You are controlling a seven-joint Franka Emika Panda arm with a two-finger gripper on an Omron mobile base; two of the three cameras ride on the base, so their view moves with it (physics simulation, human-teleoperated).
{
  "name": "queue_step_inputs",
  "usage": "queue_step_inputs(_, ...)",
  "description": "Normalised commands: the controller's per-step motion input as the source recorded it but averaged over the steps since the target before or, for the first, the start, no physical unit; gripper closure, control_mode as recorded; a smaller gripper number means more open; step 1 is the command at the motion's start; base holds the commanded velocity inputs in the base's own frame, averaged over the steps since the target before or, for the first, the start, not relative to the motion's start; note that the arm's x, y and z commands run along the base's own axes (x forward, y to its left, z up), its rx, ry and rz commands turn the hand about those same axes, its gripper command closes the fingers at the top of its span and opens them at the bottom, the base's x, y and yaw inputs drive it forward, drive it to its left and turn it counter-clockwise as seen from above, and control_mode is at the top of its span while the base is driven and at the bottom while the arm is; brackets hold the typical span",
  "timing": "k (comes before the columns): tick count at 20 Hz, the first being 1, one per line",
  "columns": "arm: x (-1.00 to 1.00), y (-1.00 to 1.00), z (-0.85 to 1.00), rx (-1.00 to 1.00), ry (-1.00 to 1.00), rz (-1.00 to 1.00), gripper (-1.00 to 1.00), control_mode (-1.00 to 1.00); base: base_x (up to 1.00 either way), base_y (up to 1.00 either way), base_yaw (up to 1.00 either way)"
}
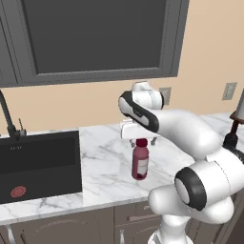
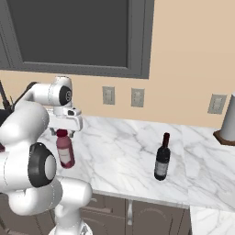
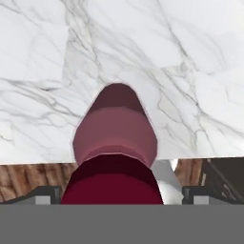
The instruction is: There is a wine glass and glass cup on the dining counter. Place the wine bottle next to the wine glass and the juice bottle next to the glass cup.
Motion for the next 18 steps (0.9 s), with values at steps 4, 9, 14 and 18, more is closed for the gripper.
queue_step_inputs(4, -0.01, 0.00, -0.18, 0.00, 0.00, 0.03, -1.00, -1.00, 0.00, 0.00, 0.00)
queue_step_inputs(9, -0.15, 0.01, -0.16, -0.02, 0.00, 0.00, -1.00, -1.00, 0.00, 0.00, 0.00)
queue_step_inputs(14, -0.25, 0.00, -0.06, -0.03, -0.03, 0.00, 1.00, -1.00, 0.00, 0.00, 0.00)
queue_step_inputs(18, -0.24, 0.00, 0.00, 0.00, -0.01, 0.00, 1.00, -1.00, 0.00, 0.00, 0.00)
